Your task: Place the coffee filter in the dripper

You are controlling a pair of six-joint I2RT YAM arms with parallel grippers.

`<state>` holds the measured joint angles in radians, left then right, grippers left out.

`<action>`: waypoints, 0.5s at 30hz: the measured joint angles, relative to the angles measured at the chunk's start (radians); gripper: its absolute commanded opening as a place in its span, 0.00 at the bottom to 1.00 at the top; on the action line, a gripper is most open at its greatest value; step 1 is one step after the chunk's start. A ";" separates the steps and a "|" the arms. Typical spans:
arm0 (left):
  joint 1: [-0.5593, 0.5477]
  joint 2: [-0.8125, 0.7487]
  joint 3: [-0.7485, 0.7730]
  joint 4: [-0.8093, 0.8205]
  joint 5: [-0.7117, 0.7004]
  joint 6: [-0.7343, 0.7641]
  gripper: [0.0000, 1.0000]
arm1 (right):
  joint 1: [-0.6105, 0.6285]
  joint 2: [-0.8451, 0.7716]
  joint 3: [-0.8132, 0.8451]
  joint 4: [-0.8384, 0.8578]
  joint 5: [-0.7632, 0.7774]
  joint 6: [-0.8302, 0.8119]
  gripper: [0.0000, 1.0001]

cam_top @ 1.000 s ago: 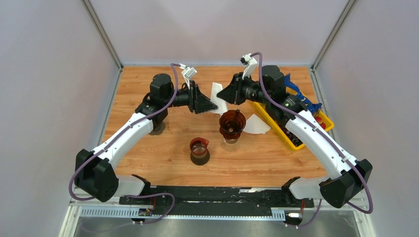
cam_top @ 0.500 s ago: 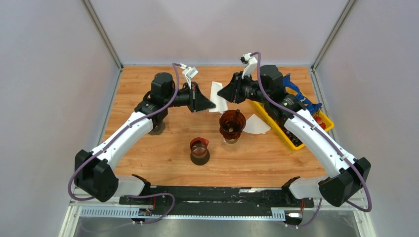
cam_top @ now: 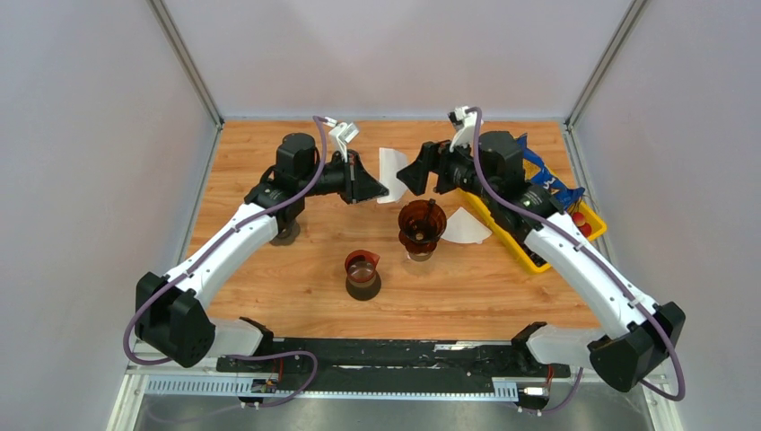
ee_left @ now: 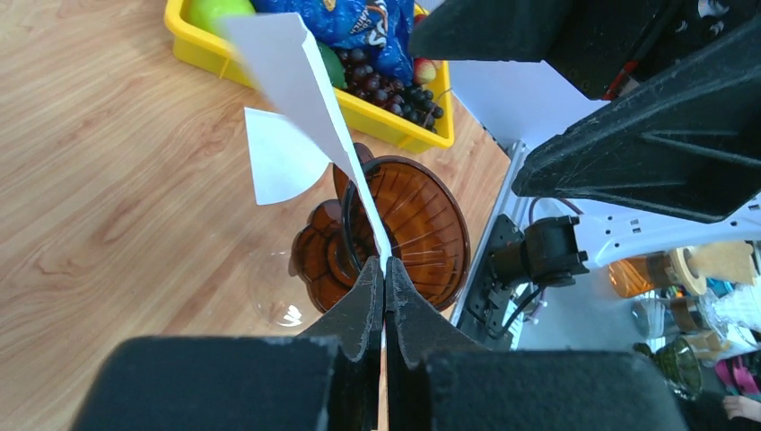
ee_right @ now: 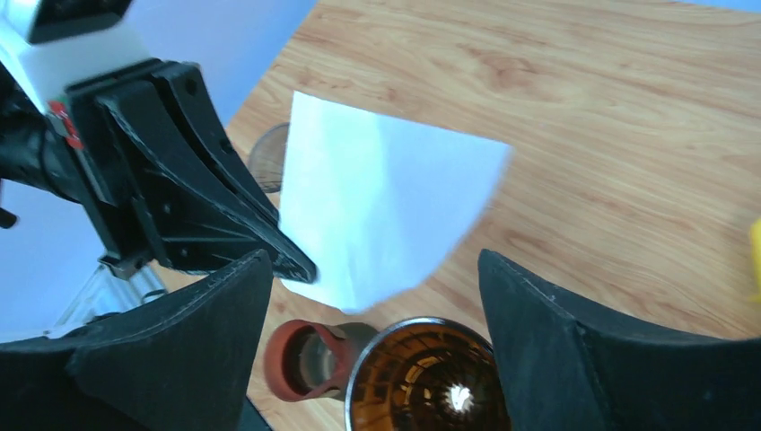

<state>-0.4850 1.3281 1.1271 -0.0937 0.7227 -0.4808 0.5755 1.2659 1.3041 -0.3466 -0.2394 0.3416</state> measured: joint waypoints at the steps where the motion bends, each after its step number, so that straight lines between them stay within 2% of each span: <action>1: 0.000 0.000 0.000 0.000 -0.004 0.000 0.00 | 0.000 -0.024 -0.026 0.006 0.023 -0.007 0.90; 5: 0.000 0.000 0.000 0.002 -0.006 0.010 0.00 | 0.000 -0.117 -0.127 0.034 0.074 -0.047 0.93; 10: 0.000 -0.006 0.000 -0.023 0.012 0.116 0.00 | 0.000 -0.178 -0.205 0.075 0.085 -0.076 0.96; 12: 0.000 -0.018 0.000 -0.035 0.004 0.154 0.00 | -0.001 -0.198 -0.243 0.099 0.094 -0.065 1.00; 15: 0.000 -0.046 0.012 -0.043 -0.021 0.191 0.00 | -0.008 -0.240 -0.328 0.170 0.099 0.003 1.00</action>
<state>-0.4854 1.2819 1.1393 -0.1368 0.7017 -0.2901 0.5674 1.0260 0.9756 -0.1764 -0.1402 0.3443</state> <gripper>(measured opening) 0.009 0.994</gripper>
